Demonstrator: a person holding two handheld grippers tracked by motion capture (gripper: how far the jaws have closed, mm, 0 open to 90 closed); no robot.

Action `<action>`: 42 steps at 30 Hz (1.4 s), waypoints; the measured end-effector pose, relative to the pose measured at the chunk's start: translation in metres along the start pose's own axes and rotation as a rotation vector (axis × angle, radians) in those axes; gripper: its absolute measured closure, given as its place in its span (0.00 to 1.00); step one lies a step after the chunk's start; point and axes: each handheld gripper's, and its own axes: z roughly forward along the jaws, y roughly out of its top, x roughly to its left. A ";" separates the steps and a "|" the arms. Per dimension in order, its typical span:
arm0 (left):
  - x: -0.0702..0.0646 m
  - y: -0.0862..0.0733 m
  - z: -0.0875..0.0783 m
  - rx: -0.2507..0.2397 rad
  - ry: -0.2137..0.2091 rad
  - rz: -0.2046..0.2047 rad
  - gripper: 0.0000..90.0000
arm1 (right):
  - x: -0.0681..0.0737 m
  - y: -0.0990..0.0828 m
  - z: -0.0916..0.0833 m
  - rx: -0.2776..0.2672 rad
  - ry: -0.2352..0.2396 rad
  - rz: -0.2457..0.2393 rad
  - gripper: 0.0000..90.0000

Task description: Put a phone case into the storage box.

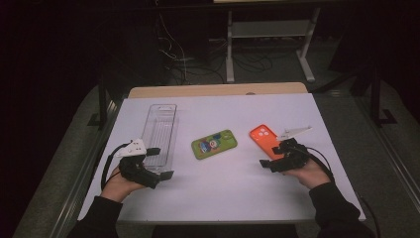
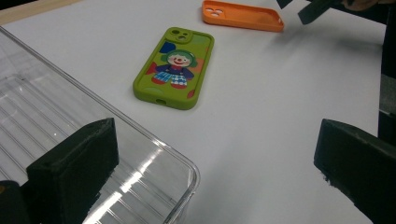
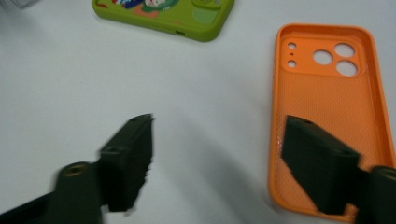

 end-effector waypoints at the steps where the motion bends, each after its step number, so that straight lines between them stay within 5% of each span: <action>1: 0.000 0.000 0.000 0.000 0.000 -0.001 0.00 | 0.003 -0.003 -0.001 -0.015 -0.002 0.003 0.20; 8: 0.000 0.000 0.000 -0.004 0.000 0.002 0.00 | 0.018 -0.020 0.004 -0.075 -0.009 -0.071 0.00; 20: -0.001 0.000 0.000 -0.001 -0.003 0.007 0.00 | 0.028 -0.041 0.000 -0.083 0.032 -0.048 0.00; 35: 0.000 0.001 -0.001 0.004 -0.003 0.015 0.00 | 0.030 -0.028 -0.005 -0.096 0.004 -0.068 0.00; 42: 0.000 0.001 -0.001 0.006 -0.004 0.020 0.00 | 0.033 -0.015 -0.003 -0.024 -0.024 -0.090 0.00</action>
